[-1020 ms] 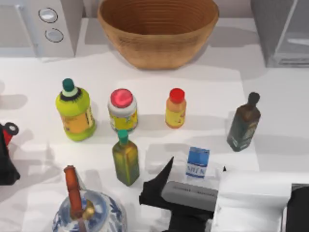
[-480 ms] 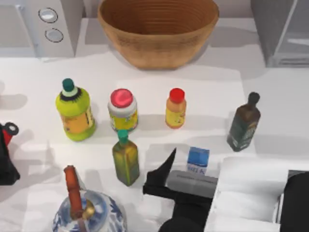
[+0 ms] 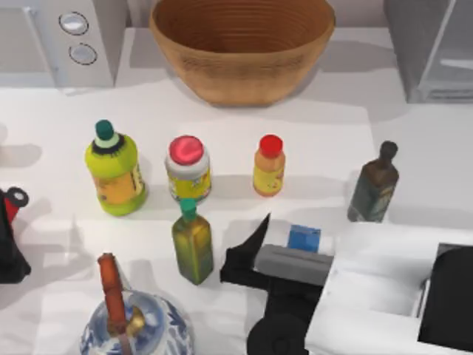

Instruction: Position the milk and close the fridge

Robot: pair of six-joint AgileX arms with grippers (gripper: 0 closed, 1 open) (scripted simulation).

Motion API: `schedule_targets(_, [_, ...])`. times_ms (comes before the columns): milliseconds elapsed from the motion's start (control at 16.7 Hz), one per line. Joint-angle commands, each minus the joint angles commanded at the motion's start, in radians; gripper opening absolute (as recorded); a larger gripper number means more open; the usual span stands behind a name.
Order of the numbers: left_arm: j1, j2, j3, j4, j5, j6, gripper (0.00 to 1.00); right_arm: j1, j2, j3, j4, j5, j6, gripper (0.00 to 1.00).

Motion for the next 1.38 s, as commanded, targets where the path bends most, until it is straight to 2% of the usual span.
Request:
schedule_targets(780, [0.000,0.000,0.000,0.000,0.000,0.000,1.00,0.000,0.000,0.000,0.000,0.000,0.000,0.02])
schedule_targets(1380, [0.000,0.000,0.000,0.000,0.000,0.000,1.00,0.003,-0.001,-0.004,-0.002,-0.002,0.001,0.00])
